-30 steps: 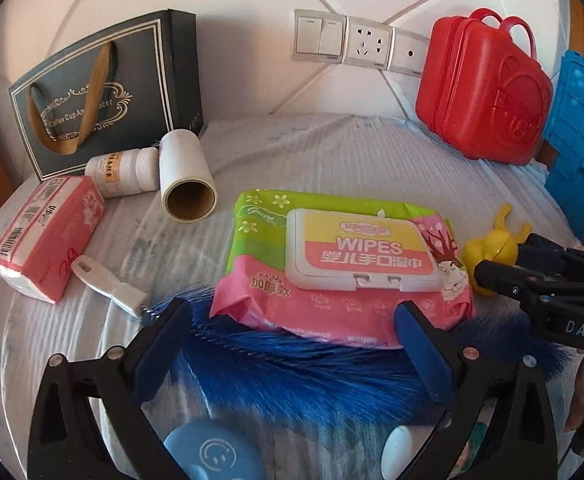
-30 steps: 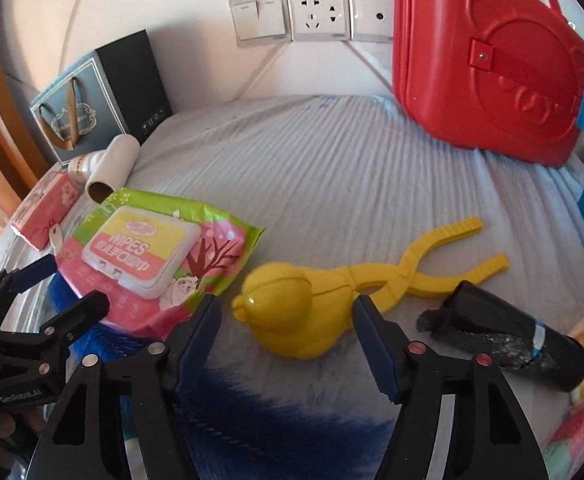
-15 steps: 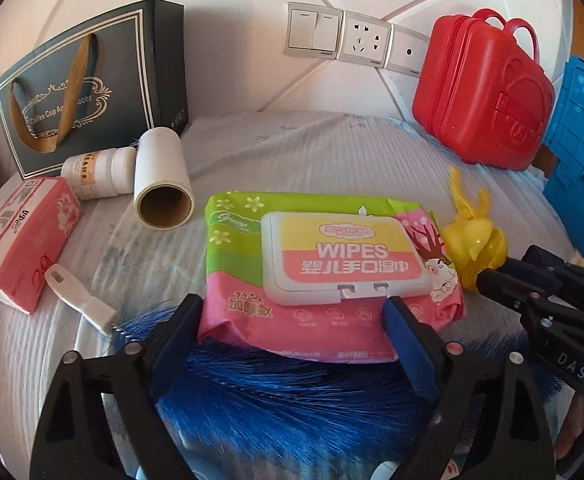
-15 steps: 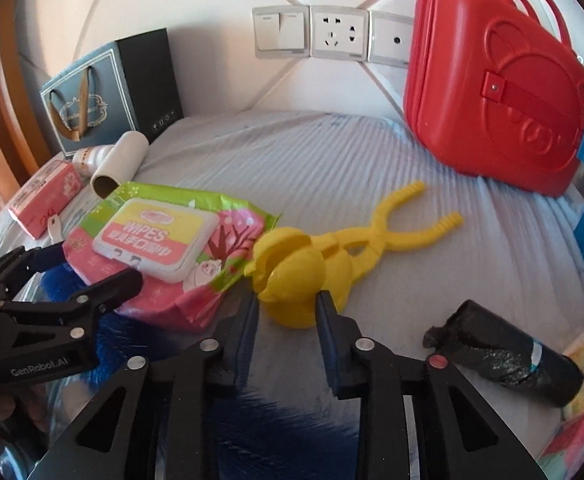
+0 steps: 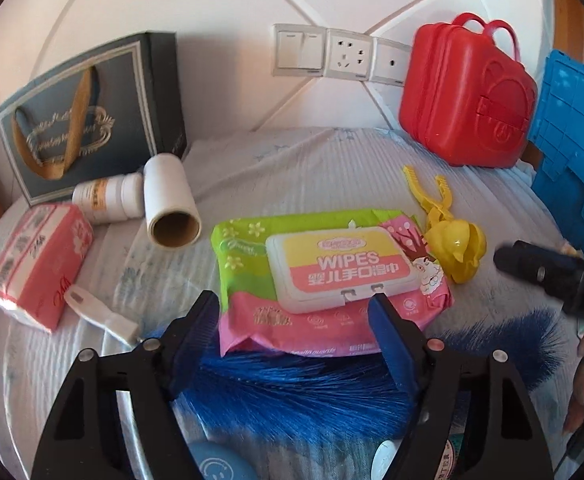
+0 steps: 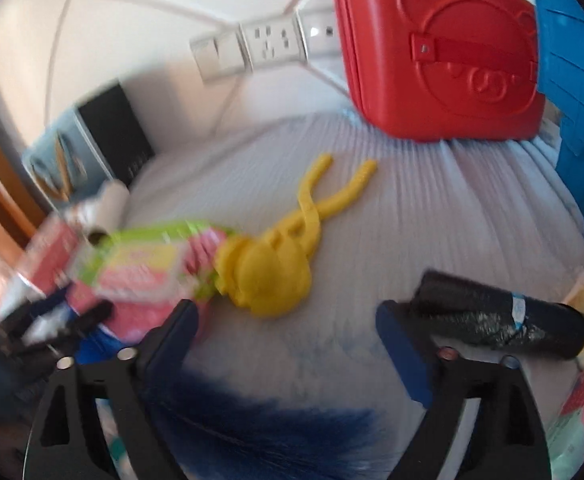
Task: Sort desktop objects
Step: 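Grasp the yellow duck snowball clip with the right gripper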
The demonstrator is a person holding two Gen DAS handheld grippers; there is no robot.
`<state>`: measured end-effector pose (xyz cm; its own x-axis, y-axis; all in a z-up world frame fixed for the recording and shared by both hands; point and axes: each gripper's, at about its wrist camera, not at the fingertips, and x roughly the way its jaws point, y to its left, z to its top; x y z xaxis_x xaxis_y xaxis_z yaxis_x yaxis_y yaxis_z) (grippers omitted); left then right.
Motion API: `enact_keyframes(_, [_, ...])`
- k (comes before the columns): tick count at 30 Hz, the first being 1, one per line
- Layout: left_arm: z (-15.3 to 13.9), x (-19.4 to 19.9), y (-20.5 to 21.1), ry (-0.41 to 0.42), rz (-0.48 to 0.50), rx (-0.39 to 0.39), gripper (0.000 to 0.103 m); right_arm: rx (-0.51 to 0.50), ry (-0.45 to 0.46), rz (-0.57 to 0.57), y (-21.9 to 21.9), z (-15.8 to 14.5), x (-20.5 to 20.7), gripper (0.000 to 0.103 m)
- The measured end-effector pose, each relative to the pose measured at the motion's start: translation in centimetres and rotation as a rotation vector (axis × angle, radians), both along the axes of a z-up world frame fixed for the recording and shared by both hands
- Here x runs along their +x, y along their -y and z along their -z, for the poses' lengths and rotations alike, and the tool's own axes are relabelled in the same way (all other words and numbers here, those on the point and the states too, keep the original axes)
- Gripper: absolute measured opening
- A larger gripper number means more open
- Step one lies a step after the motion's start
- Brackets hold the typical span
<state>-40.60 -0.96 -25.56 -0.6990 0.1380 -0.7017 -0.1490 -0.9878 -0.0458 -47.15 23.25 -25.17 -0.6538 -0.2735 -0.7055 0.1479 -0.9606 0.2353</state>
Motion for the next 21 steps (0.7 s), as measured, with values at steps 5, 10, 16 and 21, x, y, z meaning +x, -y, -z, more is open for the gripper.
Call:
enact_keyframes(5, [0.4,-0.9,-0.3,0.024,0.002,-0.004,0.077,0.102,-0.002,0.019,2.9,-0.7,-1.7,0.092])
enact_keyframes(10, [1.0,-0.9,-0.5,0.026,-0.004,-0.021,0.077,0.129,0.075,0.077,4.2,1.6,-4.7,0.09])
enact_keyframes(16, [0.9,-1.0,-0.6,0.029,0.005,-0.021,0.078,0.046,0.173,0.068,3.3,3.0,-5.4,0.052])
enact_keyframes(21, [1.1,-0.9,-0.1,0.04,-0.016,0.013,0.078,0.022,0.17,0.042,1.7,3.1,-3.1,0.052])
